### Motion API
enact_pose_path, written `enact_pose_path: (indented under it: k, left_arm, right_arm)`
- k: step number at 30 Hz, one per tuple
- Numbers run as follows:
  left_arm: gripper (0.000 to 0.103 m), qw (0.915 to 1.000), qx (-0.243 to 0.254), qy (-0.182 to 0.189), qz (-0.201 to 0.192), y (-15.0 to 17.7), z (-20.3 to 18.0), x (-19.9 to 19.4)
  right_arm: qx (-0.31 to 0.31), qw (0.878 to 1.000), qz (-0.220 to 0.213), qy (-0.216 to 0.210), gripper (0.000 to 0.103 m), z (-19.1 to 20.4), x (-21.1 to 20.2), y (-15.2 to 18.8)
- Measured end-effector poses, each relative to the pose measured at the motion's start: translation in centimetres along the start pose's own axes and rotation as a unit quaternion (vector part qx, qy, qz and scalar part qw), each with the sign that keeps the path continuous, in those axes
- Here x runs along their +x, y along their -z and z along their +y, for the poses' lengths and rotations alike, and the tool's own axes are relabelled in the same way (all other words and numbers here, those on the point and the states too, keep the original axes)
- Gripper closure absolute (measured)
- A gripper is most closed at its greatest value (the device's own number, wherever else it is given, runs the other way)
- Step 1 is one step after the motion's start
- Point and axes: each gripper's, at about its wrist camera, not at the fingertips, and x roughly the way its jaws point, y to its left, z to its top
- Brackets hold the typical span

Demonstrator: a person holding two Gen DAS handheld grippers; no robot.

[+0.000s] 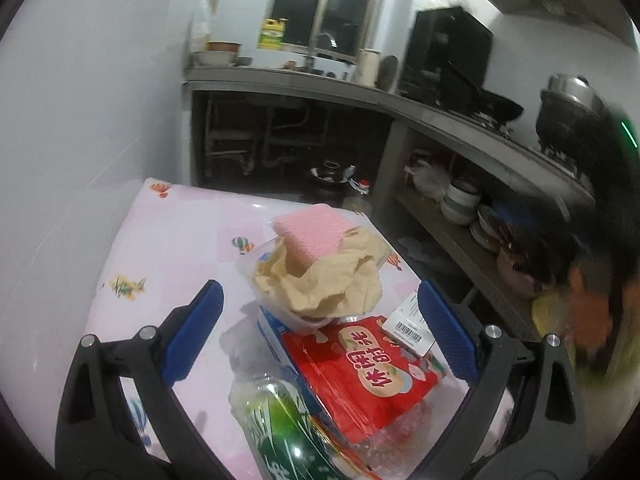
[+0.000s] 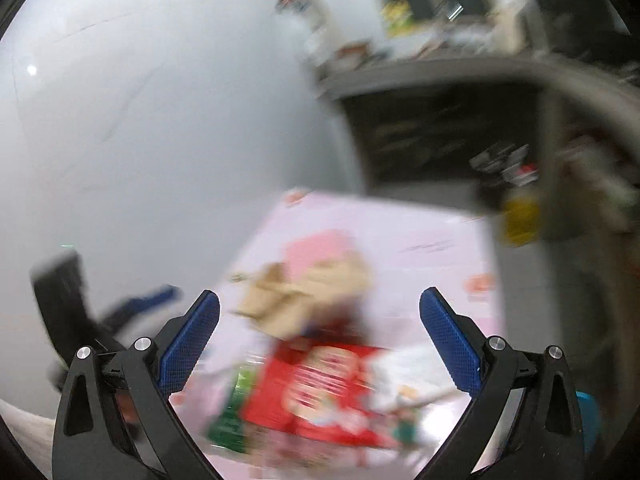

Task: Collect trash
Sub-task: 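Reach the right tool to the pink sponge on the tray and grasp it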

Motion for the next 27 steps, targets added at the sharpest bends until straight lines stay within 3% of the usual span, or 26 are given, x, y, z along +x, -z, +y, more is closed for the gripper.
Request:
enact_pose_path:
  k: [4, 10, 14, 27]
  left_arm:
    - [0.028, 0.9995, 0.026, 0.001, 0.017, 0.1, -0.6, 2.1]
    - [0.042, 0.9962, 0.069, -0.022, 0.048, 1.3, -1.7, 4.6]
    - [0.048, 0.9958, 0.073, -0.014, 0.053, 1.5, -1.9, 5.3]
    - [0.086, 0.9965, 0.035, 0.028, 0.071, 2.0, -0.6, 7.0]
  right_arm:
    - [-0.024, 0.996, 0.084, 0.001, 0.005, 1.6, 6.8, -3.9]
    - [-0.064, 0.985, 0.157, 0.043, 0.005, 2.4, 13.1, -5.6]
    - [-0.083, 0.978, 0.181, 0.064, 0.005, 2.5, 15.5, -5.6]
    - [-0.104, 0.967, 0.211, 0.101, 0.006, 1.2, 19.6, -5.1]
